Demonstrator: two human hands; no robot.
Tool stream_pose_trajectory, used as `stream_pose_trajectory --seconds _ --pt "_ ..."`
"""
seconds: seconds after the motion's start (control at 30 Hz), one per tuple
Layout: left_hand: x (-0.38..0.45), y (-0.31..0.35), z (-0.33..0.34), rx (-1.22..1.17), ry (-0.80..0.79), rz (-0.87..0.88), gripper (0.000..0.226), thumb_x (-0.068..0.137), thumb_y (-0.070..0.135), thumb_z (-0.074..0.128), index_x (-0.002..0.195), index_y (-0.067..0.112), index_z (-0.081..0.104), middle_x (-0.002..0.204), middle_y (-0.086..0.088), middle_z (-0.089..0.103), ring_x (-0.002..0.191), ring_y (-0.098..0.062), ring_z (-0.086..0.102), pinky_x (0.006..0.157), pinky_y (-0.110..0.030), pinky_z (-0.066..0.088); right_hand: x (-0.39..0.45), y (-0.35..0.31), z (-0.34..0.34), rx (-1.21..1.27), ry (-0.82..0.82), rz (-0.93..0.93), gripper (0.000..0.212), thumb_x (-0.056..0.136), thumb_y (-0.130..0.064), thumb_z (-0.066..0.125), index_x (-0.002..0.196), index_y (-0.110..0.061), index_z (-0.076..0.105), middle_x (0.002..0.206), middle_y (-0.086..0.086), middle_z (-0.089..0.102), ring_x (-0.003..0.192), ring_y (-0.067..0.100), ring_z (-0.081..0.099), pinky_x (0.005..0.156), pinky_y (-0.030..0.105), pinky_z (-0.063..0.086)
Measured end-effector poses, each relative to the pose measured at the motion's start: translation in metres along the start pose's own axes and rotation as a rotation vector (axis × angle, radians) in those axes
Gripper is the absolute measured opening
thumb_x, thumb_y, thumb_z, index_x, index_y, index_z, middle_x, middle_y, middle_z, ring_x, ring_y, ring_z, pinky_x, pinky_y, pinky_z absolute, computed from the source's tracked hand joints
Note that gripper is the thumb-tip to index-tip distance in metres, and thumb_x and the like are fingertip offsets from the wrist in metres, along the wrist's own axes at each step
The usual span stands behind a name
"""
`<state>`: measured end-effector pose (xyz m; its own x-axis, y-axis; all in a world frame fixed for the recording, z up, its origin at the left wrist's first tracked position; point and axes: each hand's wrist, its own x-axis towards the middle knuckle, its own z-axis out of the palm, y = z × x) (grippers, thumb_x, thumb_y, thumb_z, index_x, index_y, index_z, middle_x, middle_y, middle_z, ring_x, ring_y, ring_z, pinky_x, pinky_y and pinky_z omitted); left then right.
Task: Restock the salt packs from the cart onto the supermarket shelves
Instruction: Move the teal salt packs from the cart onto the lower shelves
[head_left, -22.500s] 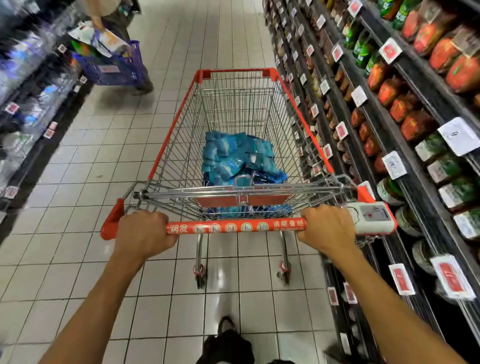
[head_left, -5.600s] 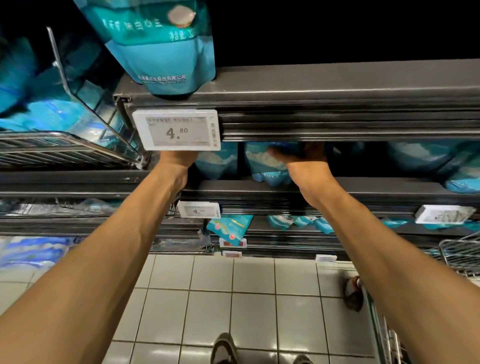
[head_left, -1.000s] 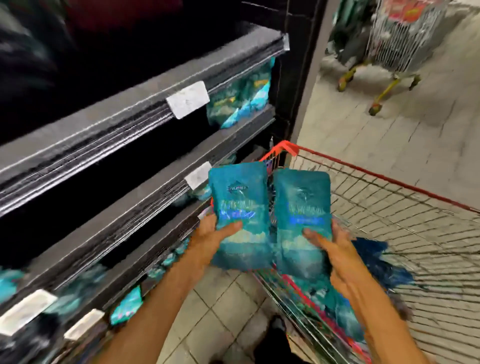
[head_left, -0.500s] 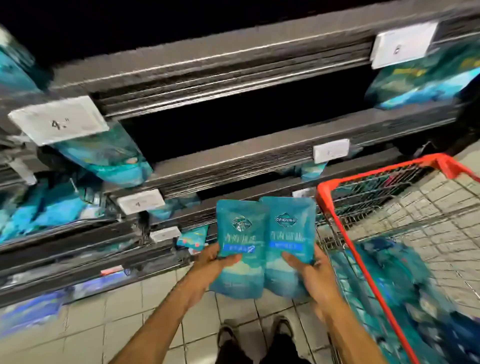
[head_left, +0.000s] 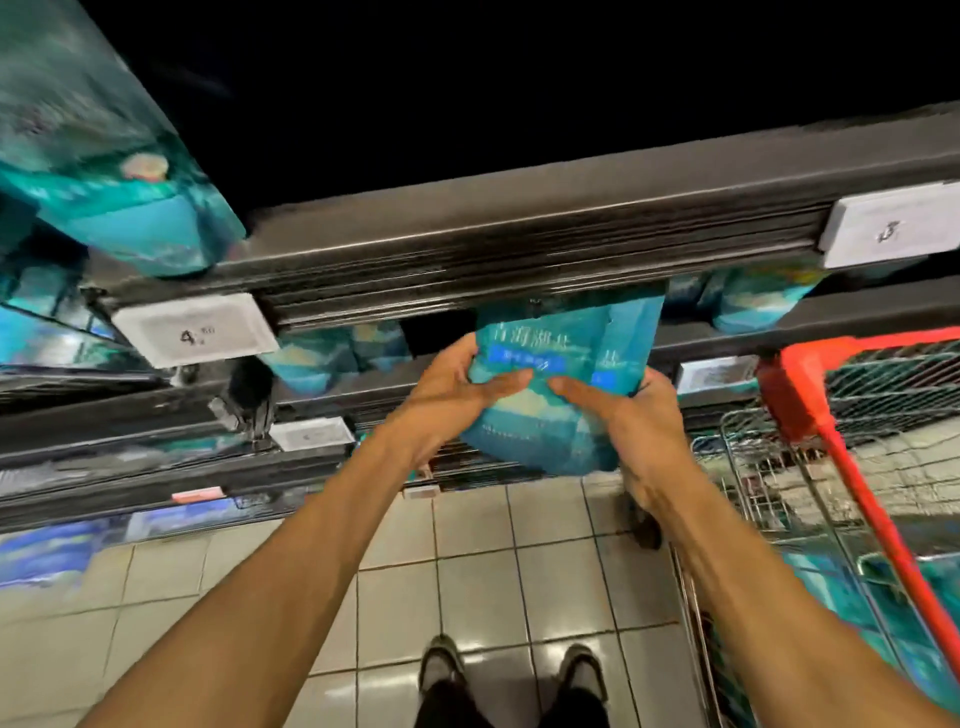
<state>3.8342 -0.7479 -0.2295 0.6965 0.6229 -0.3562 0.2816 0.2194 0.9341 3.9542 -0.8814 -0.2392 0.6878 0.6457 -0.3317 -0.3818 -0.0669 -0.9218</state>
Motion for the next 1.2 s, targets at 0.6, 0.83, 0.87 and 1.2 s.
stream_pose_trajectory --seconds 0.6,0.83,0.87,1.2 --pt "0.013 -0.056 0.023 0.546 0.571 0.346 0.056 0.091 0.023 0.066 0.136 0.006 0.036 0.137 -0.012 0.036 0.123 -0.015 0.04 0.107 -0.021 0.036 0.085 0.011 0.069 0.009 -0.052 -0.28 0.037 0.069 0.008 0.083 0.103 0.002 0.069 0.094 0.003 0.076 0.087 0.016 0.075 0.071 0.028 0.06" --pt "0.007 -0.074 0.022 0.599 0.541 0.252 0.081 0.097 0.03 0.055 0.156 0.014 0.002 0.164 -0.004 -0.011 0.148 -0.026 0.02 0.097 -0.015 0.026 0.086 0.011 0.098 -0.125 -0.104 -0.308 0.054 0.07 0.006 0.083 0.12 0.006 0.06 0.118 0.015 0.069 0.109 0.022 0.068 0.088 0.031 0.059" --pt "0.007 -0.074 0.022 0.607 0.54 0.247 0.081 0.097 0.031 0.054 0.156 0.015 0.001 0.164 -0.004 -0.012 0.148 -0.026 0.021 0.096 -0.015 0.027 0.087 0.012 0.101 -0.144 -0.102 -0.314 0.058 0.07 0.006 0.084 0.122 0.006 0.059 0.121 0.016 0.067 0.112 0.025 0.066 0.091 0.032 0.058" --pt "0.002 -0.074 0.025 0.695 0.532 0.241 0.084 0.096 0.033 0.054 0.156 0.014 -0.001 0.163 -0.007 -0.014 0.147 -0.027 0.023 0.095 -0.012 0.024 0.091 0.015 0.088 -0.329 -0.198 -0.262 0.048 0.074 -0.016 0.086 0.115 -0.021 0.062 0.11 -0.01 0.066 0.099 -0.007 0.063 0.08 0.01 0.053"
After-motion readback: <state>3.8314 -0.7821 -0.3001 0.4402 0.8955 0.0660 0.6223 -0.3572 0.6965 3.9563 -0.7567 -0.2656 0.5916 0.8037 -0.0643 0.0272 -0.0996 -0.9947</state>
